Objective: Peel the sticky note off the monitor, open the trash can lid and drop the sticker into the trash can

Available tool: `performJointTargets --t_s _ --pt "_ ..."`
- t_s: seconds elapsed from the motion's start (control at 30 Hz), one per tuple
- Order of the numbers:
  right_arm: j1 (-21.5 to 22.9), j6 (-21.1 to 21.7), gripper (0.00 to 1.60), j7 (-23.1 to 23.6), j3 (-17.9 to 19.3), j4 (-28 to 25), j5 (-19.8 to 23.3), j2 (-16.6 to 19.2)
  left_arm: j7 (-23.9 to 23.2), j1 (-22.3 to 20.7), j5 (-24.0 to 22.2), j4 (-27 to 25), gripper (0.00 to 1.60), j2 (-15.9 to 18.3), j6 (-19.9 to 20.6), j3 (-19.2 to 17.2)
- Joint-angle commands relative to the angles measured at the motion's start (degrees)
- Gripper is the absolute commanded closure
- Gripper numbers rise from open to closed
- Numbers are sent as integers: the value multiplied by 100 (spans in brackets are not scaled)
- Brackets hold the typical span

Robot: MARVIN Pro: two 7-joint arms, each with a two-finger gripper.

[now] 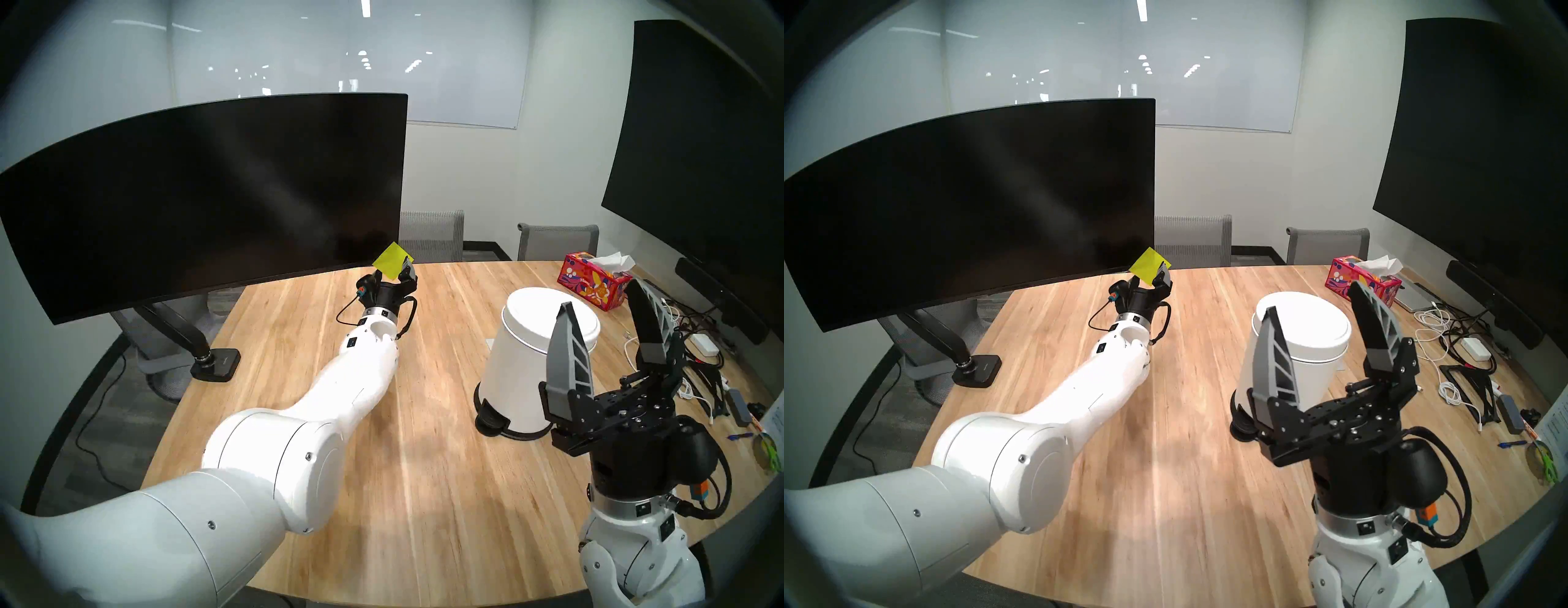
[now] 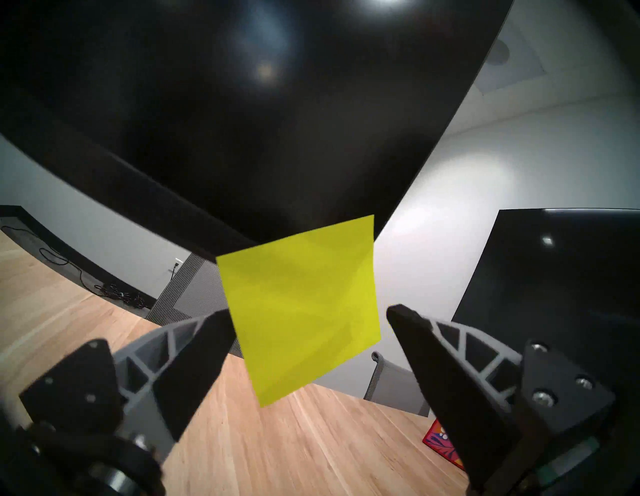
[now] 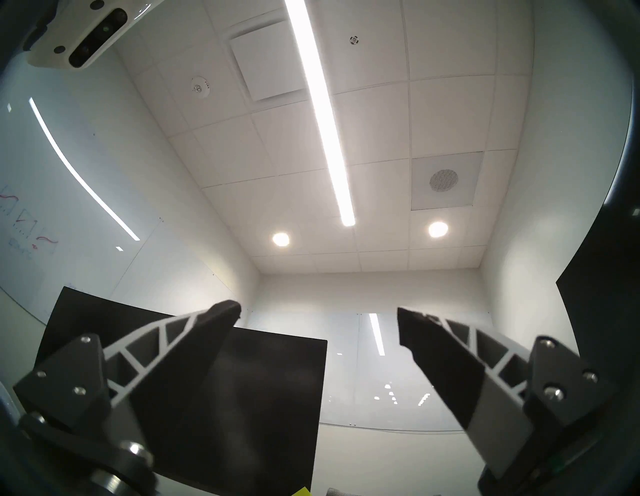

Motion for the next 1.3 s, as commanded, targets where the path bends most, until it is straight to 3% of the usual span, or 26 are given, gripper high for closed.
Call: performJointTargets --t_s 0.0,0.03,0.07,0.1,0.17,0.67,1.27 --pt "8 -28 0 -10 11 -122 31 0 1 -198 -6 -1 24 -68 -72 3" --pt "9 -31 0 -9 9 -122 33 4 1 -196 -10 10 44 -58 -77 1" --pt "11 -34 0 -7 8 -122 35 9 -1 -197 -13 22 90 -49 -84 -3" --pt "11 -34 0 -6 7 -122 37 12 -3 -197 -15 29 119 -42 -89 -5" --pt "12 -37 0 -4 5 -122 42 20 -10 -202 -19 41 160 -25 -103 -9" --pt "61 -46 0 8 -44 -122 61 84 -149 -95 -100 16 160 40 -303 -86" --pt "105 -20 0 12 -221 -122 50 141 -715 619 -298 -200 160 89 -708 -272"
